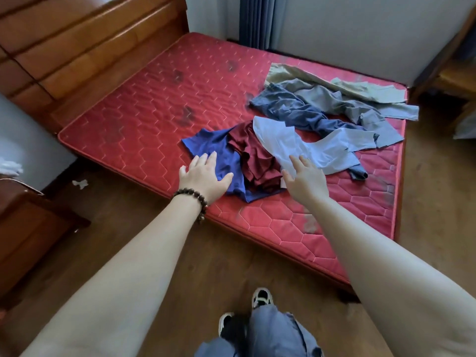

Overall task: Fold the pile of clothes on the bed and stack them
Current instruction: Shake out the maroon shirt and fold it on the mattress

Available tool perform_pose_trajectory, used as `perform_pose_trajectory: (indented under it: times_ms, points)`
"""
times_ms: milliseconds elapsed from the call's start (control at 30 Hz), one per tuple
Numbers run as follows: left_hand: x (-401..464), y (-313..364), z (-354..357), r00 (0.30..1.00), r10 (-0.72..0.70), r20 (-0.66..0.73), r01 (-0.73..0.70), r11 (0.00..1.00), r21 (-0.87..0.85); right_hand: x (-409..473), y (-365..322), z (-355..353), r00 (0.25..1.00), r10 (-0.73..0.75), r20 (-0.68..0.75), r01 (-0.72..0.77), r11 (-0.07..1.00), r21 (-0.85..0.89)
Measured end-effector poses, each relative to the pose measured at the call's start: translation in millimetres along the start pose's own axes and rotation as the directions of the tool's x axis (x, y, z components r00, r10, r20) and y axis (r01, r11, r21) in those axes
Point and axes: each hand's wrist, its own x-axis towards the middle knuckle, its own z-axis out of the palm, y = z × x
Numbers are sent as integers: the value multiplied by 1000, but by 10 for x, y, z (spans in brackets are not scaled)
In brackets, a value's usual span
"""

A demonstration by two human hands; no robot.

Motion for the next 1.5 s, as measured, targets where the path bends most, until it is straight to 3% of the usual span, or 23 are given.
perform_pose_trajectory:
  times_ms: [533,833,1067,1233,1500]
  points:
    - [2849,364,54,986,151,73,-155,986,55,2450,91,78,991,130,-43,-127,990,56]
    - [3832,317,270,967,176,186,-187,981,43,3338,108,244,976,216,14,-217,976,37]
    - [4515,69,765,920,263,291,-287,957,41,3744,186,875,952,303,48,-302,953,-12]
    - [4896,-162,1421,851,309,426,-369,927,66,3863,312,1558,909,373,186,-371,927,-47]
    - [5402,-687,2612,822,248,513,-363,922,135,4444,194,2799,922,229,311,-231,972,-33]
